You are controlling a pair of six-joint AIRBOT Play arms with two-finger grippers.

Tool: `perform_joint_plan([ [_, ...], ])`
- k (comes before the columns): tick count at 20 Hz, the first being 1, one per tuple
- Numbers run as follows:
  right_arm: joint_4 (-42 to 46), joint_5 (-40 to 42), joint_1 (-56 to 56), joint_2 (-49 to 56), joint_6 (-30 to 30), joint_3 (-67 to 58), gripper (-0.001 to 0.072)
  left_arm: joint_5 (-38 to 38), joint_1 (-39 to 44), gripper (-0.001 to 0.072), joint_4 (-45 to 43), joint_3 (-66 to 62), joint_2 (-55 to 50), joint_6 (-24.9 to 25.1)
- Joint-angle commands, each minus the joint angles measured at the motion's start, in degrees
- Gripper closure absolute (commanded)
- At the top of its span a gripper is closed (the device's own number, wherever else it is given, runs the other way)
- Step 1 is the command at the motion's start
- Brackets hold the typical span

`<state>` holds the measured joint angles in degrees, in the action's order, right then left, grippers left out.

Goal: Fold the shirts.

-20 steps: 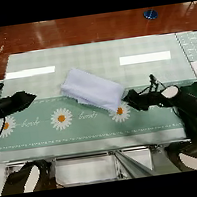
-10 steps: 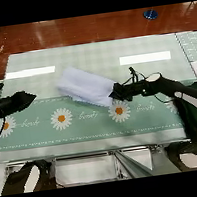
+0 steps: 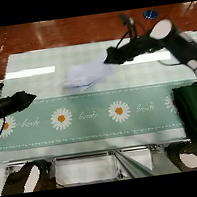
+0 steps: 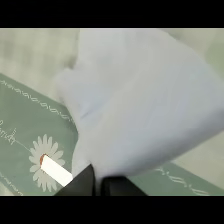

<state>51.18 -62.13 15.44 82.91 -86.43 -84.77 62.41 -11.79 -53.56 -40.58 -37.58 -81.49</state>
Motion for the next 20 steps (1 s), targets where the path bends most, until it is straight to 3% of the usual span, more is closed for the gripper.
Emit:
perform_joint_plan([
  [1, 9.20, -5.31, -5.46, -4.85, -8.70, -8.81, 0.0691, 0.00, 0.04, 0.0686, 0.00, 0.00, -0.04, 0.00],
  [6, 8.00, -19.34, -20.76, -11.63, -12.72, -14.73, 0.0691, -0.28, 0.04, 0.0686, 0.00, 0.00, -0.04, 0.02],
  [12, 8.66, -37.73, -46.01, -19.82, -11.06, -14.71, 0.0692, -1.07, 1.44, 0.0686, 0.00, -0.02, -0.07, 0.02],
  [14, 13.94, -44.39, -53.00, -21.44, -9.25, -14.71, 0.0693, -2.97, 3.65, 0.0686, 0.00, 0.00, -0.22, 0.02],
  [20, 32.59, -44.26, -71.30, -33.20, -5.03, 0.35, 0.0692, -6.45, 8.87, 0.0686, 0.00, 0.00, -3.30, 0.02],
])
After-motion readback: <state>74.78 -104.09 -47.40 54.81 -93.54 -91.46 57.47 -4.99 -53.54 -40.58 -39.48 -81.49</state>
